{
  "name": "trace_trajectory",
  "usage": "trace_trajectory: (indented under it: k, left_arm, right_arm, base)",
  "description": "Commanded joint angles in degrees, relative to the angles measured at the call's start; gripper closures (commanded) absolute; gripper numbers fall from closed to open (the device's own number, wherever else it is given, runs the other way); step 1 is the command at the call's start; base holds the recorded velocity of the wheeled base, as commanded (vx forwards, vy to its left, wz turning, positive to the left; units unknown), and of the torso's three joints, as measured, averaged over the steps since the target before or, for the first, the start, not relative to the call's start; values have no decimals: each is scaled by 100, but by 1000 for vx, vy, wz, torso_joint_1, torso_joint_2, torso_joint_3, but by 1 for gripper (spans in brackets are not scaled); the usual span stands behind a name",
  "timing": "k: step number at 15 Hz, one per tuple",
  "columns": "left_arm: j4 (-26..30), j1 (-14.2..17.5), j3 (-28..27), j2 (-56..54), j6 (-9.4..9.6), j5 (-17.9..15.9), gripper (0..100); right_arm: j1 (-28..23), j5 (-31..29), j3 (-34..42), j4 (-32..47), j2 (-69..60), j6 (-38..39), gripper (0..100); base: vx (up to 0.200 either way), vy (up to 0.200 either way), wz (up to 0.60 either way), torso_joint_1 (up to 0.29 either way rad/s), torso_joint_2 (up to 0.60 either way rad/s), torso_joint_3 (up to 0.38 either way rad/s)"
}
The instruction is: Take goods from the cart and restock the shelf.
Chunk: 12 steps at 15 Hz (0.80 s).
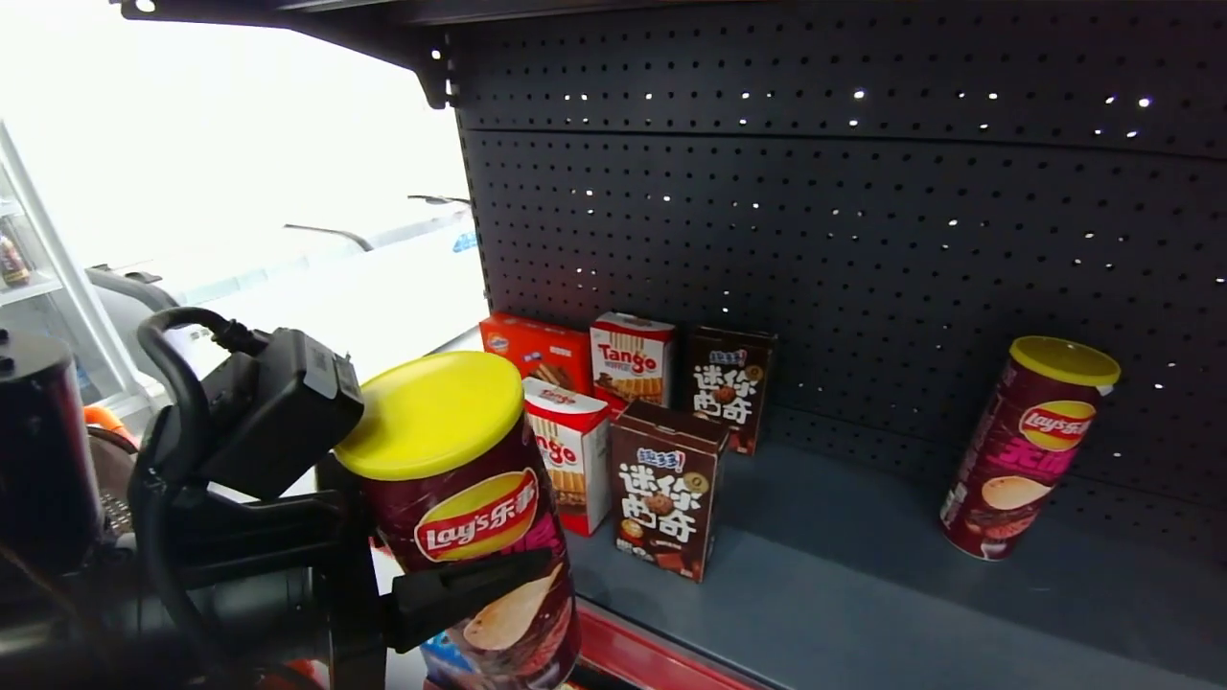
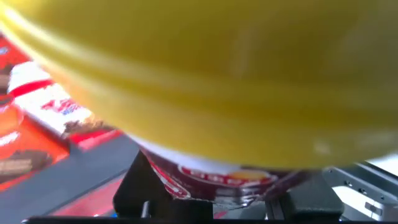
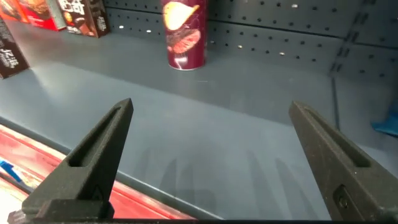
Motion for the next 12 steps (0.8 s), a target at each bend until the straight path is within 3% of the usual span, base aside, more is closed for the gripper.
trace_trajectory:
  k: [1,9,12]
  left_arm:
    - [6,1,1,11,-1,1,100]
    - [-3,10,10,11,-1,1,100]
    - [-3,36,36,2,-1,9,100]
  right_arm:
    - [0,-1,1,-1,9,0,0]
    - [0,-1,1,-1,9,0,0]
    - [0,-1,1,-1,0,9,0]
  base:
    - [0,0,-600,2,-2,7]
    - [0,0,-600,3,2,2]
    - [0,0,0,0,0,0]
